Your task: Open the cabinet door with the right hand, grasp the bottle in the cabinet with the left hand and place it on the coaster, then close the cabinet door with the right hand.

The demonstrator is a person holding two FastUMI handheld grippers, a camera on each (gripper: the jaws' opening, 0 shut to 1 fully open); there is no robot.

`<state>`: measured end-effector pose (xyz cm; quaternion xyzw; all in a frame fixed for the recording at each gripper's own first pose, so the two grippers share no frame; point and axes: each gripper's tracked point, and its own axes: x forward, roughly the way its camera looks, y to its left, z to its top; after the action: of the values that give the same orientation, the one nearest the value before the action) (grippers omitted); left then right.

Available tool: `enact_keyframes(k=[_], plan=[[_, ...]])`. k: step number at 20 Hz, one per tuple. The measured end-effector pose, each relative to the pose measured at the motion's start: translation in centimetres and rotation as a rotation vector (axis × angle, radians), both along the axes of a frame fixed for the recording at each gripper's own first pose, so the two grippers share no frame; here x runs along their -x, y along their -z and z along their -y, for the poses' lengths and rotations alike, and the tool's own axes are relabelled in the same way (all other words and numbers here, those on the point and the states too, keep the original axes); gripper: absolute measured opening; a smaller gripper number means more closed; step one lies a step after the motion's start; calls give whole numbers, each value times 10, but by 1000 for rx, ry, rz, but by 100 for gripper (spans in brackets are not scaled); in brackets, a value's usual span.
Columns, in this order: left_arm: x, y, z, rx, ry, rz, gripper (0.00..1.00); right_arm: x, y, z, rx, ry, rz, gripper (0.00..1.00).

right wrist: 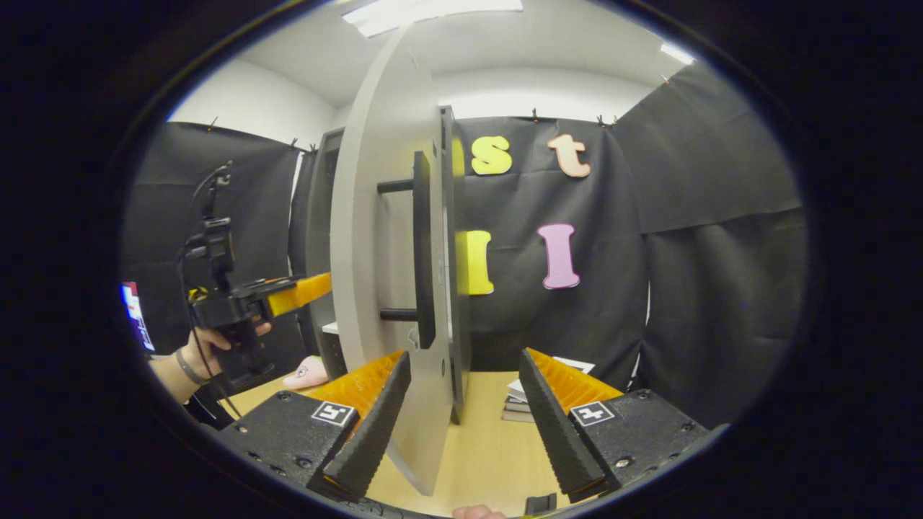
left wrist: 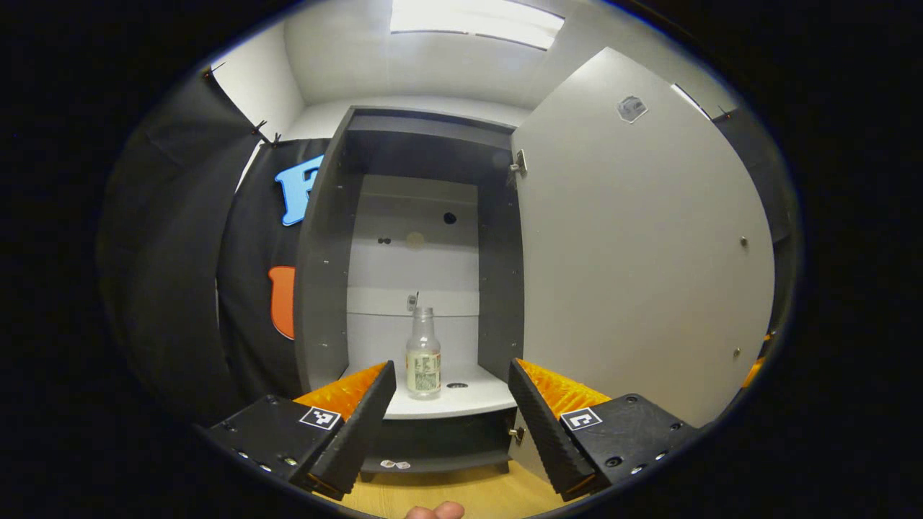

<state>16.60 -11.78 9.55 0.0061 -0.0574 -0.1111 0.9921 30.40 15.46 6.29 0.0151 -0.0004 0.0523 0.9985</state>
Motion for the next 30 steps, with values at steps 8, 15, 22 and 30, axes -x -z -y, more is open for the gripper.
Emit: enact_keyframes(k=[8,15,22,30], plan=[[-106,-18,10,-75,-19,47,96,-10,-2,3,-19,14,-10,94],[-177,8,10,-111,-60,-23,95,-14,3,6,-61,37,-19,94],[-224,28,-6,-75,-91,-55,95,-17,14,10,-111,61,-35,94],[-235,25,-8,-77,-91,-34,64,-24,14,9,-86,73,-41,94]])
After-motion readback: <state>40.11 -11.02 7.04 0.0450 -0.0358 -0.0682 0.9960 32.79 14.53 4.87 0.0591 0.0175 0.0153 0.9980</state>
